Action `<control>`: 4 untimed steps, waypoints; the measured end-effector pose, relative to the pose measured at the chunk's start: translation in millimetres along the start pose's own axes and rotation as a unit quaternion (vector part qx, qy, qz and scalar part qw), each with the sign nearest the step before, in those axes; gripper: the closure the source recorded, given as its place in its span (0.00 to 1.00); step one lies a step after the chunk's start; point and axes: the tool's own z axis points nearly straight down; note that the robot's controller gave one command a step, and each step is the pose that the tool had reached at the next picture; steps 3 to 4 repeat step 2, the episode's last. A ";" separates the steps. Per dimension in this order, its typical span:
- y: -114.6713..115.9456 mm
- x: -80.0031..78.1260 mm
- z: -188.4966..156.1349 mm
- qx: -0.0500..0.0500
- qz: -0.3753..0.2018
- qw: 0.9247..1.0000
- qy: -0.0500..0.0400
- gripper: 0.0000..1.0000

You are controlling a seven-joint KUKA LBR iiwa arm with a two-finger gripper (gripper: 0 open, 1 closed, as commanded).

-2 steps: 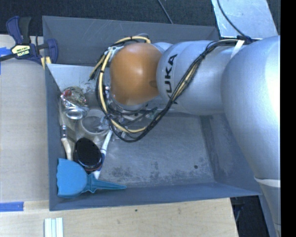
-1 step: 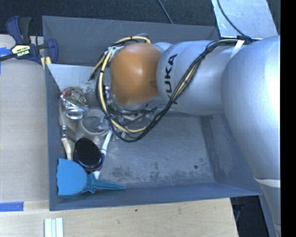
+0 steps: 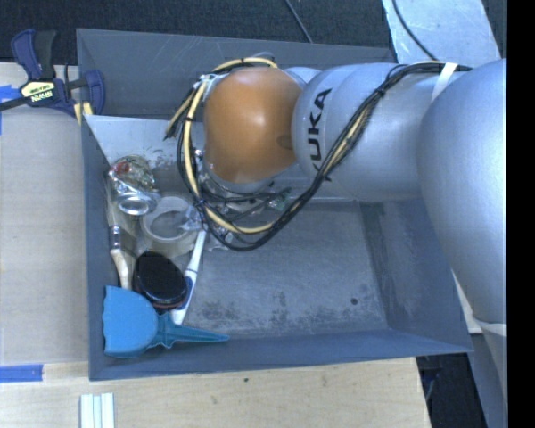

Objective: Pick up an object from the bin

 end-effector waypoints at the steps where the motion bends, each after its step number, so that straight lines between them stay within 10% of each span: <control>1: -1.6 -0.9 -39.9 0.002 -0.001 1.000 -0.001 1.00; 4: -2.1 -1.2 -72.2 0.003 0.001 1.000 -0.002 1.00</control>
Offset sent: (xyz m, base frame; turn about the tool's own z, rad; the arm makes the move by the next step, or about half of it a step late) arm 0.0013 0.0000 0.0862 -0.0007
